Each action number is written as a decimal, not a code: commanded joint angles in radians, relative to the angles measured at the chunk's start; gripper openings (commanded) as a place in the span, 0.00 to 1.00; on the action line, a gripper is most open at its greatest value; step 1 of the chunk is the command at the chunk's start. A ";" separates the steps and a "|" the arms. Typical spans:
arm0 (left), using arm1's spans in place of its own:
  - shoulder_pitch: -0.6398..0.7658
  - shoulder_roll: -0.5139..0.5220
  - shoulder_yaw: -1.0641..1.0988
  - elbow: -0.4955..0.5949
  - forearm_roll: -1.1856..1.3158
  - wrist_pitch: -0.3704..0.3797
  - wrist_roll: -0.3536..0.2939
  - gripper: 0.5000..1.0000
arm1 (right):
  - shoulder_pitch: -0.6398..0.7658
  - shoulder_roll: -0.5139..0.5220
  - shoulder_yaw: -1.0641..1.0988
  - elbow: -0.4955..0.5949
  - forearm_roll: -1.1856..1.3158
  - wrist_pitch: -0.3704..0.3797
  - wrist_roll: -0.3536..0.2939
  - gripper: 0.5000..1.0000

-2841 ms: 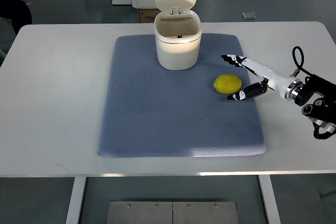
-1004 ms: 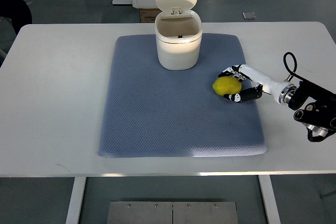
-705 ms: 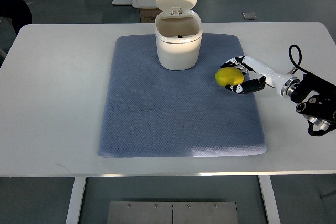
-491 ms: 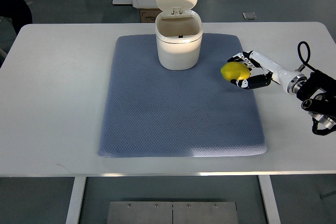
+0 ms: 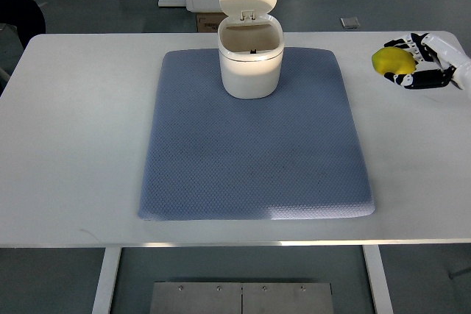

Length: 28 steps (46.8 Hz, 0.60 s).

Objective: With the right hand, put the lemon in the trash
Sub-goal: 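Lift the lemon with the right hand up off the mat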

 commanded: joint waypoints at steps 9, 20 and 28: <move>0.000 0.000 0.000 0.000 0.000 0.000 0.000 1.00 | 0.025 -0.021 0.038 -0.027 -0.001 0.037 -0.011 0.00; 0.000 0.000 0.000 0.000 0.000 0.000 0.000 1.00 | 0.090 0.033 0.035 -0.015 0.050 0.039 -0.044 0.00; 0.000 0.000 0.000 0.000 0.000 0.000 0.000 1.00 | 0.161 0.143 0.030 -0.016 0.087 0.037 -0.067 0.00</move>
